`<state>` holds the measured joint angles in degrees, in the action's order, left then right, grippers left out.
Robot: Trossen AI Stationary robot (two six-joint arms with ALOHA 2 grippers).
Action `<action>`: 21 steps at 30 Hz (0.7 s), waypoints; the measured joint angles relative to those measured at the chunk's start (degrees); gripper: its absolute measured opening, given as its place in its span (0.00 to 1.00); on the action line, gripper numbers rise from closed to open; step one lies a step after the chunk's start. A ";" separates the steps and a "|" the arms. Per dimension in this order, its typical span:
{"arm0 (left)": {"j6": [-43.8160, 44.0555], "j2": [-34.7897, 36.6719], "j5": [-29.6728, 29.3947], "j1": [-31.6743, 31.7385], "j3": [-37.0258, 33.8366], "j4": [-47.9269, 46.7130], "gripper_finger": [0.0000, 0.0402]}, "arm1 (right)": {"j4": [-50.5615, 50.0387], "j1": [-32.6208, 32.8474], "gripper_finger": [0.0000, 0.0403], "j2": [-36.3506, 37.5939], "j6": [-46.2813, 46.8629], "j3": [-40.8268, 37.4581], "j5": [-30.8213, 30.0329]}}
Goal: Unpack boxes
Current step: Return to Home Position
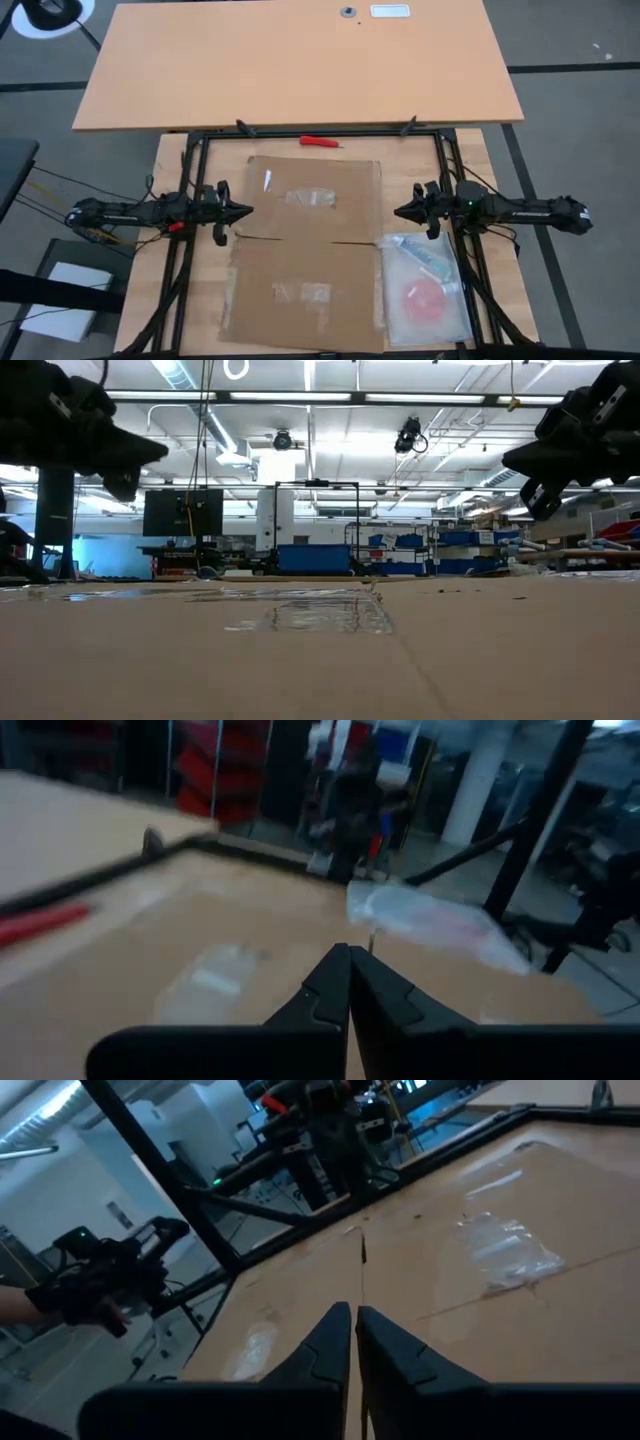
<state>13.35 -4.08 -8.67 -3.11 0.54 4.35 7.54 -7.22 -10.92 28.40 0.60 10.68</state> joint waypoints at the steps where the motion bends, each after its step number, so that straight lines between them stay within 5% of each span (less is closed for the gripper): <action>1: -1.04 1.74 0.32 0.00 0.00 -0.75 0.04 | 0.14 0.00 0.07 0.02 0.00 0.00 0.00; 21: -3.92 3.72 0.46 0.00 0.07 0.16 0.04 | 0.78 0.00 0.07 -0.42 -0.02 -0.02 -0.09</action>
<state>9.43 -0.36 -8.21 -3.11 0.60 4.51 8.32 -7.22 -11.33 28.38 0.58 10.59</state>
